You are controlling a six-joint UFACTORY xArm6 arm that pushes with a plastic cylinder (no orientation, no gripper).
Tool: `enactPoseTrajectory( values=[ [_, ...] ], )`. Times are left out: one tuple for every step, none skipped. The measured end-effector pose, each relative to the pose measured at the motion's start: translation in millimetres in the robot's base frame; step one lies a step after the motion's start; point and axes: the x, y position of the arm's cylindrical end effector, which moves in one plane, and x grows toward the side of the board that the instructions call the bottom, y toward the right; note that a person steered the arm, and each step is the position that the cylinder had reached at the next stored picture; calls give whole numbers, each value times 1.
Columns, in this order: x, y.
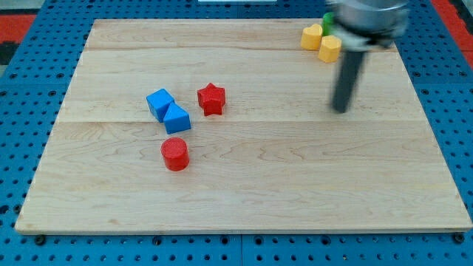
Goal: Slide the green circle along with yellow heart a bit left
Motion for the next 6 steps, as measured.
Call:
enactPoseTrajectory(
  values=[
    [-72, 97],
    [-124, 125],
    [-140, 70],
    [-143, 47],
    [-186, 58],
    [-204, -14]
  ],
)
